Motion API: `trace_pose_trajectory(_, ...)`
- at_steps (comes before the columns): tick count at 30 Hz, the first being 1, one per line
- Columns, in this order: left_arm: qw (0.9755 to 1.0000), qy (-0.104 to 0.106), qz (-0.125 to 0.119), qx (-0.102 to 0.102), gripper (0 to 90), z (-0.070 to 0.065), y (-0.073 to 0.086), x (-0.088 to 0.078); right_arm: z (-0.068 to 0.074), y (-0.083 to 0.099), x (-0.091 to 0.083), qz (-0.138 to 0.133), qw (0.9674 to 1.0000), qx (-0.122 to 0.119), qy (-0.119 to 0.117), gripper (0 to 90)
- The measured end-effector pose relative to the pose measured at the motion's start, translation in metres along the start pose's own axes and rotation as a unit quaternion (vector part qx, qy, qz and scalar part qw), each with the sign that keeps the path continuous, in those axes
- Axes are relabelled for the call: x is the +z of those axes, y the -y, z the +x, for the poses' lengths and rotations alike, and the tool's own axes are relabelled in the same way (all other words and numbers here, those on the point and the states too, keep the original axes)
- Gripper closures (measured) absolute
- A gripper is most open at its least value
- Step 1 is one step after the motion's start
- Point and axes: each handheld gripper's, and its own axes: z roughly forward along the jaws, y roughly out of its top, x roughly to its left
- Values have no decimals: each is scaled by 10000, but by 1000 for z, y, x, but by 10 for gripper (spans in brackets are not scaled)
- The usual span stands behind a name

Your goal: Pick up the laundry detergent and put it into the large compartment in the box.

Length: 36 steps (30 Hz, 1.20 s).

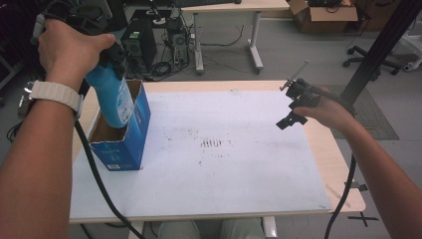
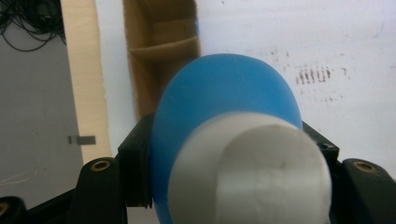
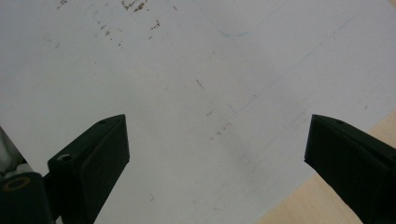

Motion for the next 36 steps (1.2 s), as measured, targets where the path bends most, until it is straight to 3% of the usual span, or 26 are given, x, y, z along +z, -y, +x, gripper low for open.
trace_pose_trajectory(9,9998,-130,-86,-135,372,13,-7,16,-2,-1,1,53,10000,-11,54,67)
trace_pose_trajectory(24,9998,-104,-122,-134,372,30,-10,47,-3,1,1,86,9999,52,86,67)
trace_pose_trajectory(36,9999,-95,53,-105,372,41,-7,84,-3,1,5,130,9999,62,85,67)
